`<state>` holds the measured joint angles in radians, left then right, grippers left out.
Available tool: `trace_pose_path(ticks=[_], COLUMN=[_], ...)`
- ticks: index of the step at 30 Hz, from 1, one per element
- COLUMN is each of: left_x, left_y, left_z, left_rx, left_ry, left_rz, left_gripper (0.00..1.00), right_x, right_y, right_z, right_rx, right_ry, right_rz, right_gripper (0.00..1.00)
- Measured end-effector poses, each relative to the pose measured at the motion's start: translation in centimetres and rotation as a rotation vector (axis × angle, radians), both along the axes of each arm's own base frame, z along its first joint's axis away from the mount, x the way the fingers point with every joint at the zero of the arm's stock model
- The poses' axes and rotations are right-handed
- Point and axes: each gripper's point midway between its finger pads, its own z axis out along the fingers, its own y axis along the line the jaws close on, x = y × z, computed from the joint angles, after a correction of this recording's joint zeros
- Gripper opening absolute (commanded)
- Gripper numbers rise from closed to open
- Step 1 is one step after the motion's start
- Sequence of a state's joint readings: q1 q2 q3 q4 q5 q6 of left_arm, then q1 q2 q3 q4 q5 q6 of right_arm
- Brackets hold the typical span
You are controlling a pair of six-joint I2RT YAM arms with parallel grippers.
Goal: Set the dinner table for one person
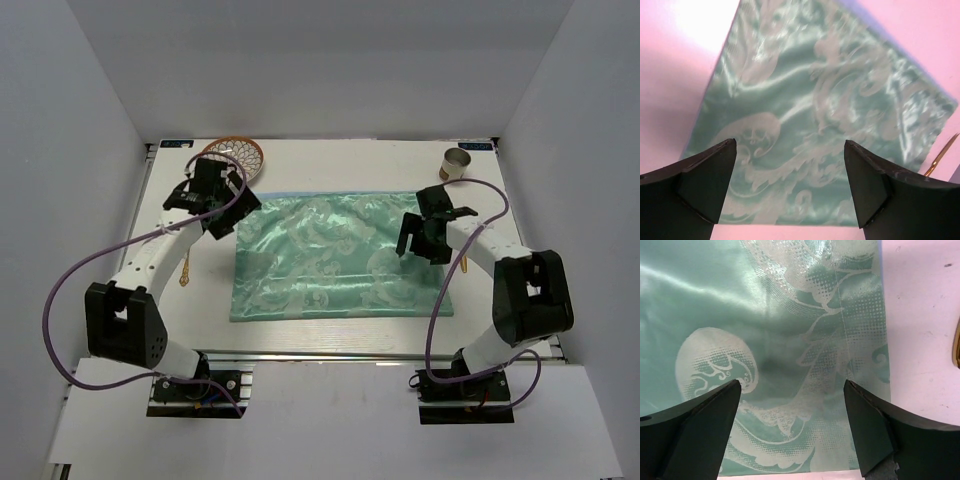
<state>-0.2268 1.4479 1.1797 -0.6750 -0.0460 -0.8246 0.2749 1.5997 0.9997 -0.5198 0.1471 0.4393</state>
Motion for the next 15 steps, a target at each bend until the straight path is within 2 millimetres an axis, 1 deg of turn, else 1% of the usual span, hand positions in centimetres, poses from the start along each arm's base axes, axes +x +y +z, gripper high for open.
trace_pose_path(ticks=[1, 2, 4, 7, 9, 11, 13, 15], left_x=[0.6, 0.9, 1.1, 1.2, 1.5, 2.0, 3.3, 5.2], left_y=[0.1, 0.3, 0.4, 0.4, 0.4, 0.6, 0.7, 0.9], left_z=[0.8, 1.1, 0.9, -0.7, -2.5, -4.5, -6.1, -7.2], left_rx=[0.008, 0.016, 0.028, 0.045, 0.059, 0.082, 0.113, 0.148], left_ry=[-0.018, -0.026, -0.021, 0.022, 0.063, 0.114, 0.146, 0.161], left_rz=[0.002, 0.004, 0.005, -0.004, -0.008, -0.013, -0.023, -0.028], left_gripper=[0.98, 0.98, 0.98, 0.98, 0.98, 0.97, 0.96, 0.96], right_x=[0.0, 0.1, 0.3, 0.3, 0.3, 0.4, -0.2, -1.3], right_y=[0.0, 0.0, 0.2, 0.6, 1.3, 2.3, 3.2, 3.8], right_z=[0.4, 0.5, 0.6, 0.9, 1.8, 3.5, 5.4, 7.1], right_rx=[0.005, 0.006, 0.012, 0.037, 0.079, 0.143, 0.209, 0.268], right_ry=[-0.014, -0.019, -0.028, -0.033, -0.051, -0.107, -0.172, -0.225], right_rz=[0.000, 0.001, 0.004, 0.014, 0.031, 0.058, 0.092, 0.126], right_gripper=[0.89, 0.89, 0.89, 0.89, 0.89, 0.89, 0.89, 0.89])
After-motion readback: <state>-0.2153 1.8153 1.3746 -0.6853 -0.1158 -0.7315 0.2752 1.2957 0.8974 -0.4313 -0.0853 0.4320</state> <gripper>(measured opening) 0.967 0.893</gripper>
